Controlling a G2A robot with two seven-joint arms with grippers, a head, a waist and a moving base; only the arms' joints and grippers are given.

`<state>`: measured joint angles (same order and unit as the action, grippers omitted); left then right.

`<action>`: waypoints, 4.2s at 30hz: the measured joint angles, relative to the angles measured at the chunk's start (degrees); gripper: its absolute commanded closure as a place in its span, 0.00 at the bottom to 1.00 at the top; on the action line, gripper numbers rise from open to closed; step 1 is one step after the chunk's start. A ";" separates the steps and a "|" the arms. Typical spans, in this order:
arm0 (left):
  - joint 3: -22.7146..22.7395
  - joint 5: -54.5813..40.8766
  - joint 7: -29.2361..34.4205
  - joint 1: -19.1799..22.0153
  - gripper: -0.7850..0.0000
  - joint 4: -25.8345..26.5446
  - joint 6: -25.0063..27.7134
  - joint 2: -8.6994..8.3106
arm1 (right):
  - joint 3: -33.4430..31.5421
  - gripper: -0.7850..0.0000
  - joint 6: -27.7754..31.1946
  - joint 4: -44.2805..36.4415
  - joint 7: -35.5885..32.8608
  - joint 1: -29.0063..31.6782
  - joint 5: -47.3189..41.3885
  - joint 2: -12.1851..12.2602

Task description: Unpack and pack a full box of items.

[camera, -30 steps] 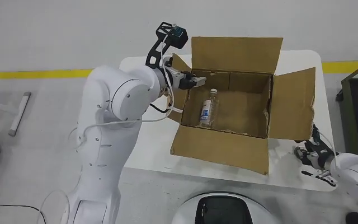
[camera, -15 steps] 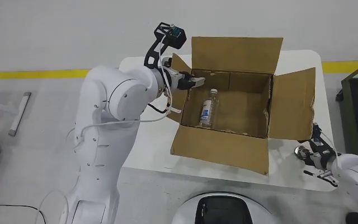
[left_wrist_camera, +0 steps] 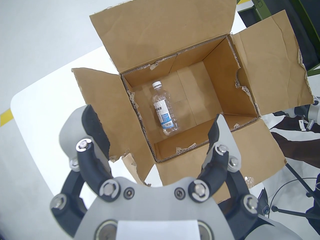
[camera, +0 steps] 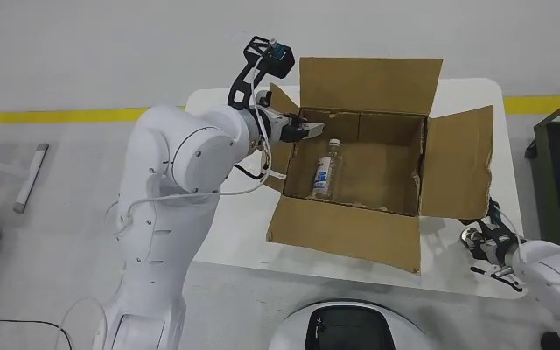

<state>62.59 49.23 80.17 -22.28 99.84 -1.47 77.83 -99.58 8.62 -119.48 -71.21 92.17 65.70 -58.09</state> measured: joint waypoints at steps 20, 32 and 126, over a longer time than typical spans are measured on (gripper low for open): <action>-0.71 -0.59 -0.88 -0.03 0.00 -0.47 -0.80 -0.53 | -1.30 1.00 -0.60 -0.19 -0.34 -1.59 -2.99 0.19; -0.50 -0.20 -2.11 -0.28 0.00 -0.77 -1.30 -0.85 | -22.13 1.00 -4.30 -7.76 0.62 -6.07 -18.95 0.88; 6.91 11.33 -6.74 -6.42 0.00 5.18 -4.44 -2.81 | 3.26 0.10 -6.79 -4.75 -4.68 -37.50 -8.35 -1.42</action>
<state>69.50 60.57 73.43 -28.70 105.02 -5.91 75.02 -96.32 1.82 -124.23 -75.88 54.67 57.35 -59.51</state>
